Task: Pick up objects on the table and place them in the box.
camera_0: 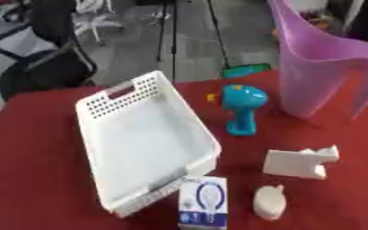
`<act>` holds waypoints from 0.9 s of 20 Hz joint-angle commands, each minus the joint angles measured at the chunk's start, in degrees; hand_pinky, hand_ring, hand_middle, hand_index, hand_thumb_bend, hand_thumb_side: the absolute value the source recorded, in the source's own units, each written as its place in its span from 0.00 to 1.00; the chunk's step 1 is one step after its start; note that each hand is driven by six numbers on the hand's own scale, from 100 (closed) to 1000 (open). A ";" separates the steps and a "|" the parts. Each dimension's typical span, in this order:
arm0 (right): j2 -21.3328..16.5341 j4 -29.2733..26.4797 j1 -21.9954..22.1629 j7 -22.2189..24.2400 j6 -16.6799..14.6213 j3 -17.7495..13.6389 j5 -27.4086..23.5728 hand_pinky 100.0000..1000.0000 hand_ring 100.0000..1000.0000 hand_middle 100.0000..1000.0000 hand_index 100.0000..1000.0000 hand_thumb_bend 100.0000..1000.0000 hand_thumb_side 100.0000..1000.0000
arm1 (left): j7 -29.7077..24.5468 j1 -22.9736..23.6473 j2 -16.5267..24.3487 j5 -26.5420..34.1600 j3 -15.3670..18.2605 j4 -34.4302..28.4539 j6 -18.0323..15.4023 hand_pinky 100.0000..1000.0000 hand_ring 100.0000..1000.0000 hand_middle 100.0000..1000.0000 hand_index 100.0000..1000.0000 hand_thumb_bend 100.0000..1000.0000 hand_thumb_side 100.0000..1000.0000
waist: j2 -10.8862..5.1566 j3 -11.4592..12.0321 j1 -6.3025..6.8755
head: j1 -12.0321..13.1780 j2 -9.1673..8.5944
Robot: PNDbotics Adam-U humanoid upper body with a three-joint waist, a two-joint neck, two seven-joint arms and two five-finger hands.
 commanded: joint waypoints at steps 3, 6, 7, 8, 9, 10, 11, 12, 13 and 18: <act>-1.19 -0.70 -0.16 -0.42 0.35 -0.80 0.52 0.73 0.76 0.78 0.87 0.00 1.00 | 0.44 -0.81 2.21 -0.40 0.38 -0.82 0.20 0.84 0.92 0.89 0.97 0.00 1.00 | -0.85 0.00 -0.54 | -0.67 -0.12; -1.27 -0.70 -0.11 -0.18 0.58 -0.65 0.68 0.74 0.77 0.78 0.87 0.00 1.00 | 0.62 -0.92 2.40 -0.46 0.43 -0.82 0.28 0.84 0.92 0.89 0.97 0.00 1.00 | -0.82 -0.01 -0.49 | -0.88 -0.37; -1.29 -0.70 -0.10 -0.10 0.62 -0.62 0.76 0.74 0.77 0.78 0.87 0.00 1.00 | 0.65 -0.96 2.44 -0.50 0.43 -0.82 0.29 0.84 0.92 0.89 0.97 0.00 1.00 | -0.79 0.01 -0.46 | -1.00 -0.50; -1.29 -0.70 -0.09 -0.05 0.65 -0.61 0.84 0.74 0.77 0.78 0.87 0.00 1.00 | 0.67 -0.99 2.45 -0.53 0.43 -0.82 0.31 0.84 0.92 0.89 0.97 0.00 1.00 | -0.77 0.02 -0.45 | -1.10 -0.57; -1.35 -0.70 -0.21 0.13 0.96 -0.60 0.94 0.75 0.78 0.78 0.88 0.00 1.00 | 0.74 -0.97 2.44 -0.58 0.46 -0.82 0.37 0.85 0.92 0.89 0.97 0.00 1.00 | -0.78 0.01 -0.46 | -1.30 -0.58; -1.40 -0.70 -0.36 0.35 1.37 -0.59 1.03 0.76 0.79 0.79 0.88 0.00 1.00 | 0.82 -0.96 2.44 -0.64 0.48 -0.82 0.43 0.85 0.92 0.89 0.97 0.00 1.00 | -0.79 -0.01 -0.47 | -1.41 -0.54; -1.44 -0.70 -0.32 0.77 2.43 -0.63 1.16 0.77 0.80 0.79 0.88 0.00 1.00 | 0.90 -0.92 2.42 -0.72 0.50 -0.82 0.50 0.85 0.92 0.89 0.97 0.00 1.00 | -0.83 -0.03 -0.50 | -1.49 0.12; -1.51 -0.70 -0.37 1.19 3.51 -0.68 1.32 0.78 0.81 0.80 0.88 0.00 1.00 | 0.96 -0.89 2.41 -0.79 0.50 -0.82 0.57 0.85 0.92 0.89 0.97 0.00 1.00 | -0.87 -0.03 -0.52 | -1.51 0.59; -1.65 -0.70 -0.29 1.88 4.82 -0.64 1.62 0.79 0.82 0.80 0.89 0.00 1.00 | 1.00 -0.85 2.41 -0.84 0.50 -0.82 0.63 0.85 0.92 0.89 0.97 0.00 1.00 | -0.95 -0.07 -0.53 | -1.12 1.41; -2.86 -0.70 -1.05 7.75 13.02 0.86 4.70 0.82 0.84 0.81 0.90 0.00 1.00 | 1.16 -0.59 2.39 -0.81 0.40 -0.82 0.92 0.85 0.92 0.89 0.96 0.00 1.00 | -1.28 -0.29 -0.39 | 2.30 3.72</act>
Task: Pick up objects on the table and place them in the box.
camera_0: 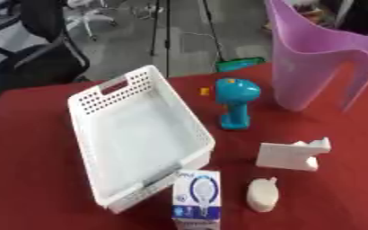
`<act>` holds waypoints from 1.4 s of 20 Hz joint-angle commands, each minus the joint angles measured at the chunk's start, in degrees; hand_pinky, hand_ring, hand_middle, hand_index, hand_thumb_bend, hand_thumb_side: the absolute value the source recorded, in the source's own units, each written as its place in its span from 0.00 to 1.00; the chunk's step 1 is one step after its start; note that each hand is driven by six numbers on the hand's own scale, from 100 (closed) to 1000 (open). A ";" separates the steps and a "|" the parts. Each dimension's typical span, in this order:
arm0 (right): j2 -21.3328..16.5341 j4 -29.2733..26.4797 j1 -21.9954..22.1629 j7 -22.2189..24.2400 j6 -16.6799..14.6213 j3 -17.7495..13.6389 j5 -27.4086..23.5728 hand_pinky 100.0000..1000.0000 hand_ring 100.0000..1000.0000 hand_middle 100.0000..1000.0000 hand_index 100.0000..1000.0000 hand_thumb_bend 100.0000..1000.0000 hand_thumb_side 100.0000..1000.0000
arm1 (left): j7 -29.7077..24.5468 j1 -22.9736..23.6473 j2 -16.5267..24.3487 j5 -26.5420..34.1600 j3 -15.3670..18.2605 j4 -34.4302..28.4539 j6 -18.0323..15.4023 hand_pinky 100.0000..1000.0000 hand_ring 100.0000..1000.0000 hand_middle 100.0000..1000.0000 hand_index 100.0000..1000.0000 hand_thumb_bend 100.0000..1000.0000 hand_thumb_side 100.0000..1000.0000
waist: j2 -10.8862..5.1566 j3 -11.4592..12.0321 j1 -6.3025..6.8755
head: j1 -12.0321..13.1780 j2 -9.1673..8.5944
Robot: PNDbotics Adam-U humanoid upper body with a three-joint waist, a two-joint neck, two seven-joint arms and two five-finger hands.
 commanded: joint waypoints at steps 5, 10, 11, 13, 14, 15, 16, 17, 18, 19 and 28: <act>-3.28 -0.70 -1.39 7.00 13.50 1.29 6.23 0.81 0.83 0.78 0.89 0.00 1.00 | -0.03 -0.92 1.73 -0.20 0.27 -0.82 0.17 0.85 0.92 0.88 0.96 0.00 1.00 | -1.08 0.19 -0.32 | -0.20 1.38; -3.80 -0.70 -1.45 14.47 19.48 2.91 11.32 0.84 0.85 0.80 0.92 0.00 1.00 | 0.06 -1.02 1.63 -0.14 0.21 -0.82 0.34 0.84 0.92 0.88 0.96 0.00 1.00 | -0.98 0.32 -0.31 | -2.02 0.72; -3.87 -0.70 -1.55 15.77 20.30 3.15 12.21 0.84 0.86 0.80 0.91 0.00 1.00 | 0.06 -1.05 1.61 -0.13 0.19 -0.82 0.38 0.84 0.92 0.88 0.96 0.00 1.00 | -0.99 0.34 -0.32 | -2.48 0.51; -4.03 -0.70 -1.70 17.88 21.93 3.68 13.70 0.85 0.86 0.80 0.91 0.02 1.00 | 0.04 -1.11 1.58 -0.13 0.15 -0.82 0.47 0.84 0.92 0.88 0.96 0.00 1.00 | -1.03 0.40 -0.33 | -3.58 0.12; -4.08 -0.70 -1.73 18.80 22.63 3.94 14.36 0.85 0.86 0.80 0.91 0.02 1.00 | 0.03 -1.15 1.58 -0.15 0.14 -0.82 0.52 0.84 0.92 0.88 0.96 0.00 1.00 | -1.05 0.43 -0.35 | -4.18 -0.04; -4.10 -0.70 -1.76 19.53 23.20 4.13 14.91 0.83 0.87 0.80 0.91 0.03 1.00 | 0.03 -1.22 1.57 -0.16 0.14 -0.82 0.54 0.84 0.92 0.88 0.96 0.00 1.00 | -1.06 0.48 -0.39 | -5.12 -0.26; -4.12 -0.70 -1.77 20.20 23.82 4.28 15.46 0.83 0.87 0.80 0.91 0.03 1.00 | 0.05 -1.32 1.53 -0.17 0.14 -0.82 0.54 0.84 0.92 0.88 0.96 0.00 1.00 | -1.07 0.54 -0.44 | -6.22 -0.51; -4.11 -0.70 -1.79 20.74 24.32 4.38 15.97 0.84 0.88 0.81 0.91 0.02 1.00 | 0.05 -1.40 1.51 -0.18 0.13 -0.82 0.52 0.84 0.92 0.88 0.96 0.00 1.00 | -1.06 0.57 -0.49 | -7.41 -0.79; -4.07 -0.70 -1.75 21.30 24.82 4.47 16.50 0.84 0.88 0.81 0.91 0.02 1.00 | 0.02 -1.51 1.47 -0.19 0.09 -0.82 0.49 0.84 0.92 0.88 0.96 0.00 1.00 | -1.02 0.60 -0.55 | -8.85 -1.14; -4.02 -0.70 -1.77 21.76 25.18 4.54 16.94 0.84 0.88 0.81 0.91 0.02 1.00 | 0.00 -1.59 1.43 -0.20 0.07 -0.82 0.47 0.84 0.92 0.88 0.96 0.00 1.00 | -0.98 0.62 -0.60 | -9.87 -1.40; -3.89 -0.70 -2.85 25.54 26.95 5.86 18.70 0.86 0.90 0.82 0.92 0.04 1.00 | -0.13 -2.27 1.20 -0.25 -0.09 -0.82 0.41 0.84 0.92 0.87 0.95 0.00 1.00 | -0.84 0.85 -0.94 | -12.53 -2.81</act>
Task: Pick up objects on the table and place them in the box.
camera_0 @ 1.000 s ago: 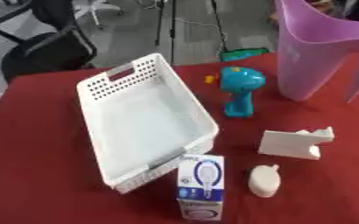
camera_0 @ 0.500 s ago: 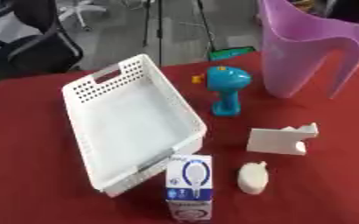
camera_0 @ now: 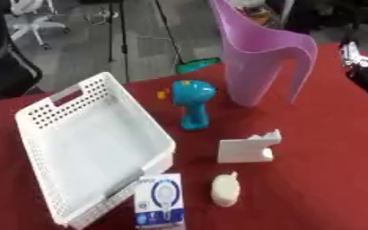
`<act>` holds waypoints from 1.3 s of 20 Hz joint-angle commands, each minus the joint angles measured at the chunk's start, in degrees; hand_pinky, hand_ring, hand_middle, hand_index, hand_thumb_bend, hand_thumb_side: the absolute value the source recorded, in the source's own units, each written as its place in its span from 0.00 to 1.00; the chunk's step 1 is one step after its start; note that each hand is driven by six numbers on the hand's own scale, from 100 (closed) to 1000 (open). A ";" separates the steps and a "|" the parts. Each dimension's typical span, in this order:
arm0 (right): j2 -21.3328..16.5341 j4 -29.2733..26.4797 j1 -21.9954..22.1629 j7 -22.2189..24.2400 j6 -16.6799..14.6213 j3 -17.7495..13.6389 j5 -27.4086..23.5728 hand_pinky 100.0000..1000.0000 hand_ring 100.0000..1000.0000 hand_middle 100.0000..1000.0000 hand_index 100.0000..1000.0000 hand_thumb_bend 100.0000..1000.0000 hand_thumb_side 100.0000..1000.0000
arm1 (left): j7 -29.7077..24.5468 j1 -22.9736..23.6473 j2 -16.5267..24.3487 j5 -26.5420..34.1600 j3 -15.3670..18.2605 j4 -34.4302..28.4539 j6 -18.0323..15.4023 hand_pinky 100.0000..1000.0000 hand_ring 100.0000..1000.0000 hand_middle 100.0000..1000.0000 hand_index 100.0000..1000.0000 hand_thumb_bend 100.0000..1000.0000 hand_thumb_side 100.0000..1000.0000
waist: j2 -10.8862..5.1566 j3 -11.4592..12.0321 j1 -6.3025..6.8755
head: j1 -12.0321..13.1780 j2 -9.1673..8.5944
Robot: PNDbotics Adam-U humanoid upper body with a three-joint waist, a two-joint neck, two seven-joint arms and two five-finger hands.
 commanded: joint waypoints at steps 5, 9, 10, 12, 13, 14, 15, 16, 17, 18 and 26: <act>-2.18 -0.70 -1.85 4.71 0.85 1.71 1.55 0.90 0.94 0.85 0.96 0.07 1.00 | -0.12 -0.97 1.05 -0.12 -0.13 -0.82 0.04 0.84 0.92 0.86 0.95 0.00 1.00 | -0.75 0.24 -0.55 | 0.10 -0.70; -1.99 -0.70 -2.08 10.56 -1.24 3.65 1.00 0.96 0.99 0.89 0.99 0.24 1.00 | -0.30 -1.03 0.94 -0.01 -0.21 -0.82 0.06 0.84 0.92 0.86 0.95 0.00 1.00 | -0.80 0.58 -0.42 | 0.34 -0.83; -1.93 -0.70 -2.14 11.50 -1.41 3.58 0.34 0.96 1.00 0.89 0.99 0.25 1.00 | -0.32 -1.01 0.95 0.01 -0.20 -0.82 0.07 0.84 0.91 0.86 0.95 0.00 1.00 | -0.81 0.58 -0.38 | 0.41 -0.91; -1.81 -0.70 -2.05 12.59 -1.75 3.65 -0.86 0.96 0.99 0.89 0.99 0.29 1.00 | -0.38 -0.98 0.95 0.03 -0.19 -0.82 0.11 0.84 0.91 0.86 0.95 0.00 1.00 | -0.82 0.57 -0.35 | 0.50 -1.06; -1.74 -0.70 -1.99 13.28 -2.14 3.69 -1.55 0.96 0.99 0.89 0.99 0.29 1.00 | -0.40 -0.97 0.96 0.04 -0.18 -0.82 0.12 0.84 0.91 0.86 0.95 0.00 1.00 | -0.83 0.53 -0.34 | 0.56 -1.14; -1.55 -0.70 -1.89 14.15 -2.52 3.80 -2.58 0.94 0.99 0.89 0.99 0.28 1.00 | -0.40 -0.96 0.92 0.06 -0.18 -0.82 0.14 0.84 0.91 0.85 0.95 0.00 1.00 | -0.82 0.48 -0.34 | 0.54 -1.30; -1.45 -0.70 -1.87 14.95 -2.78 3.74 -3.63 0.94 0.99 0.89 0.99 0.28 1.00 | -0.41 -0.95 0.90 0.08 -0.19 -0.82 0.15 0.84 0.91 0.85 0.95 0.00 1.00 | -0.82 0.43 -0.34 | 0.54 -1.39; -1.31 -0.70 -1.89 15.58 -3.04 3.69 -4.77 0.92 0.97 0.89 1.00 0.25 0.98 | -0.42 -0.94 0.87 0.09 -0.20 -0.82 0.17 0.84 0.91 0.85 0.95 0.00 1.00 | -0.82 0.39 -0.34 | 0.53 -1.52; -1.19 -0.70 -1.94 16.06 -3.26 3.59 -5.94 0.92 0.97 0.89 1.00 0.25 0.98 | -0.42 -0.93 0.85 0.10 -0.20 -0.82 0.18 0.84 0.91 0.85 0.95 0.00 1.00 | -0.82 0.36 -0.34 | 0.53 -1.61; -1.19 -0.70 -1.92 16.45 -3.34 3.46 -6.86 0.91 0.97 0.89 1.00 0.25 0.93 | -0.42 -0.93 0.85 0.09 -0.19 -0.82 0.19 0.84 0.91 0.85 0.95 0.00 1.00 | -0.80 0.33 -0.35 | 0.53 -1.76; -6.33 -0.70 -4.81 19.85 -3.58 4.70 3.98 0.94 0.93 0.86 0.94 0.28 0.87 | -0.61 -1.05 1.13 -0.02 -0.34 -0.82 0.36 0.84 0.91 0.84 0.94 0.00 1.00 | -1.04 0.55 -0.83 | 0.57 -2.32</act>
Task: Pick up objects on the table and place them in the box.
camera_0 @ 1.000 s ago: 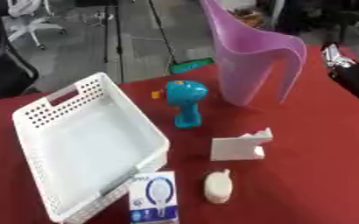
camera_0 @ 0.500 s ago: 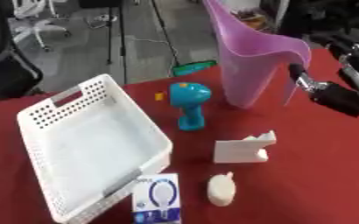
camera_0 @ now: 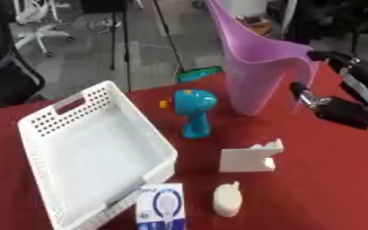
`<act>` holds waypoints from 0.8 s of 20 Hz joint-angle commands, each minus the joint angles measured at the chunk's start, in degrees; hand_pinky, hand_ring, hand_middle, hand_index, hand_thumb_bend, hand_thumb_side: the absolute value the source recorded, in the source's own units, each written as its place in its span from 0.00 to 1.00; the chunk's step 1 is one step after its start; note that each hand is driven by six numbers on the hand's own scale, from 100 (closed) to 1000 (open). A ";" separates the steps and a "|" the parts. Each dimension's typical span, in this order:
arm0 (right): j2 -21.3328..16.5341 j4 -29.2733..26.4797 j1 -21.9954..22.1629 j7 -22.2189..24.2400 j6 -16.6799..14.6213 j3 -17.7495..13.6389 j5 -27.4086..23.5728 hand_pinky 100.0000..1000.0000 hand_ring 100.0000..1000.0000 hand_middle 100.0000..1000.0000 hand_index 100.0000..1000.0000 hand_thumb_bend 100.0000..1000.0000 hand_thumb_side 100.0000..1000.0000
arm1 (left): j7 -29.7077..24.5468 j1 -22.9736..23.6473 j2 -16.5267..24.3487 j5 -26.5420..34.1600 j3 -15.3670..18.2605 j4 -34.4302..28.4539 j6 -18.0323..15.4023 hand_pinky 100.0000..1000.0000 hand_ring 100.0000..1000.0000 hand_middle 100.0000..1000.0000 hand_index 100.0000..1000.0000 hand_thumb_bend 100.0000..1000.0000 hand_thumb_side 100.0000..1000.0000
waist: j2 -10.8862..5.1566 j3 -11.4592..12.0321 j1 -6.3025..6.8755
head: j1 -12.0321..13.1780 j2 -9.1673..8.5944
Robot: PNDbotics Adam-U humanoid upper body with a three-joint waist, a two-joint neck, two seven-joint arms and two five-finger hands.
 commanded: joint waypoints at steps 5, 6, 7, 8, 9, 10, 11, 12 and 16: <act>-10.65 -0.70 -6.12 9.05 -1.14 1.46 17.06 0.89 0.80 0.81 0.90 0.28 0.85 | -0.67 -0.96 1.62 -0.27 -0.14 -0.82 0.22 0.84 0.91 0.83 0.94 0.00 1.00 | -1.49 0.45 -1.40 | -0.28 0.01; -11.45 -0.70 -6.99 10.46 -1.87 1.71 18.46 0.85 0.76 0.78 0.89 0.27 0.85 | -0.72 -0.96 1.68 -0.26 -0.18 -0.82 0.20 0.84 0.91 0.83 0.94 0.00 1.00 | -1.56 0.48 -1.54 | -0.38 0.19; -12.74 -0.70 -8.16 12.46 -2.76 1.97 19.72 0.85 0.76 0.78 0.89 0.27 0.85 | -0.80 -0.99 1.80 -0.26 -0.23 -0.82 0.18 0.84 0.91 0.83 0.94 0.00 1.00 | -1.67 0.50 -1.78 | -0.48 0.37; -13.70 -0.70 -9.08 14.26 -3.99 2.19 21.15 0.84 0.75 0.79 0.89 0.27 0.85 | -0.86 -1.01 1.89 -0.25 -0.26 -0.82 0.17 0.84 0.90 0.83 0.94 0.00 1.00 | -1.74 0.52 -1.94 | -0.55 0.45; -14.24 -0.70 -9.91 15.97 -4.74 2.29 22.07 0.84 0.75 0.79 0.89 0.27 0.85 | -0.91 -1.03 1.94 -0.24 -0.28 -0.82 0.16 0.84 0.90 0.83 0.94 0.00 1.00 | -1.80 0.52 -2.07 | -0.59 0.50; -14.81 -0.70 -10.54 17.62 -5.43 2.64 22.48 0.83 0.75 0.79 0.88 0.26 0.85 | -0.96 -1.09 2.00 -0.24 -0.31 -0.82 0.14 0.84 0.90 0.82 0.94 0.00 1.00 | -1.84 0.57 -2.23 | -0.68 0.54; -15.56 -0.70 -11.26 19.81 -6.60 3.51 22.41 0.84 0.76 0.79 0.88 0.26 0.86 | -1.04 -1.22 2.04 -0.22 -0.38 -0.82 0.10 0.84 0.90 0.82 0.93 0.00 1.00 | -1.89 0.70 -2.43 | -0.87 0.67; -16.01 -0.70 -12.12 21.97 -7.76 4.16 22.15 0.85 0.77 0.80 0.89 0.26 0.87 | -1.10 -1.32 2.06 -0.20 -0.43 -0.82 0.09 0.84 0.90 0.82 0.93 0.00 1.00 | -1.93 0.78 -2.56 | -0.96 0.84; -16.55 -0.70 -15.60 28.45 -11.75 5.99 20.27 0.88 0.80 0.80 0.89 0.25 0.86 | -1.28 -1.54 2.11 -0.08 -0.58 -0.82 0.03 0.84 0.90 0.82 0.93 0.00 1.00 | -2.08 1.10 -2.85 | -0.75 1.57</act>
